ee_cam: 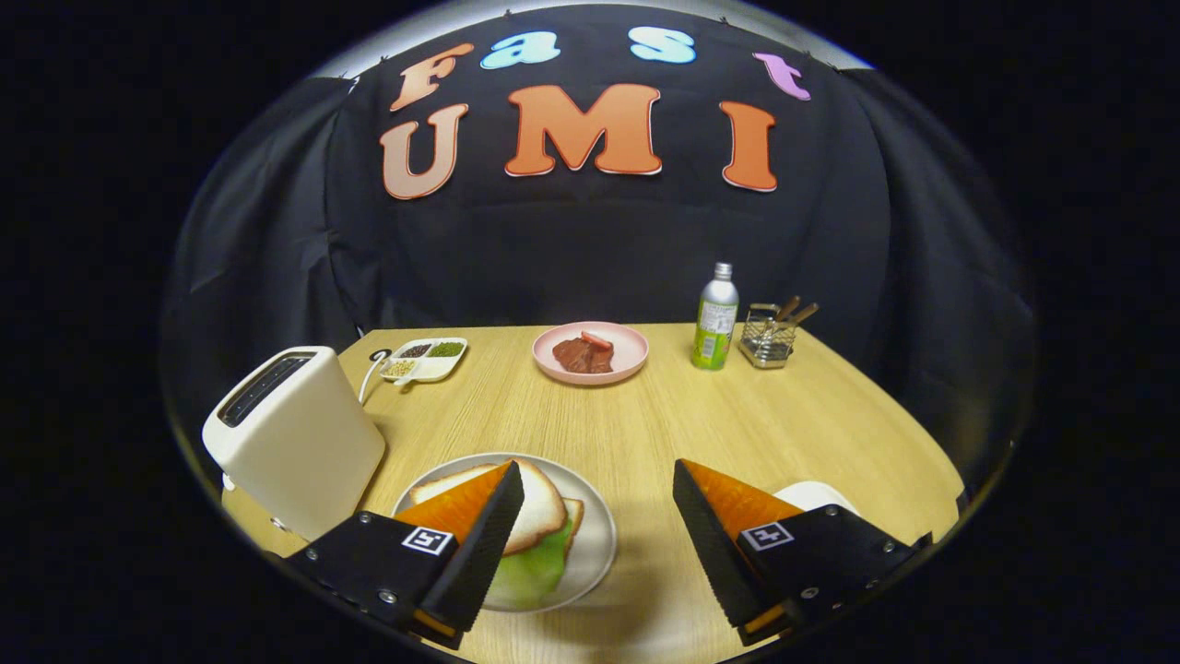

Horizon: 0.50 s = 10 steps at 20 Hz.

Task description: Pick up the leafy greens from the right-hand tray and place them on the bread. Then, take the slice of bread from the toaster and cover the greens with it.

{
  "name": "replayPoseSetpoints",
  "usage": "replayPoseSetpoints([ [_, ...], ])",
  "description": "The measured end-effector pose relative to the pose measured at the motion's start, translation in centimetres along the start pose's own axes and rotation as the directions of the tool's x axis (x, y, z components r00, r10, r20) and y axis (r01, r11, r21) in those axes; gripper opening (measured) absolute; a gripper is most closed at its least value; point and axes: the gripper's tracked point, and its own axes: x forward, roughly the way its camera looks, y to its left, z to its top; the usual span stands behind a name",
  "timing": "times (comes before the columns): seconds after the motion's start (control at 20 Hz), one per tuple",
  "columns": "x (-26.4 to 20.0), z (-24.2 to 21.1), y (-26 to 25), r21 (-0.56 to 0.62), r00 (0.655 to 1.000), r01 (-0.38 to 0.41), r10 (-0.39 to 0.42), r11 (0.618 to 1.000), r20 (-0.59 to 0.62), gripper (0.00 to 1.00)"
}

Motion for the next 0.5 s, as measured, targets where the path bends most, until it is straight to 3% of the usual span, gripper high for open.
replayPoseSetpoints([
  [0.5,-4.7,2.9,-3.6,0.025,0.992,0.020,-0.023,0.999,0.122,0.98],
])
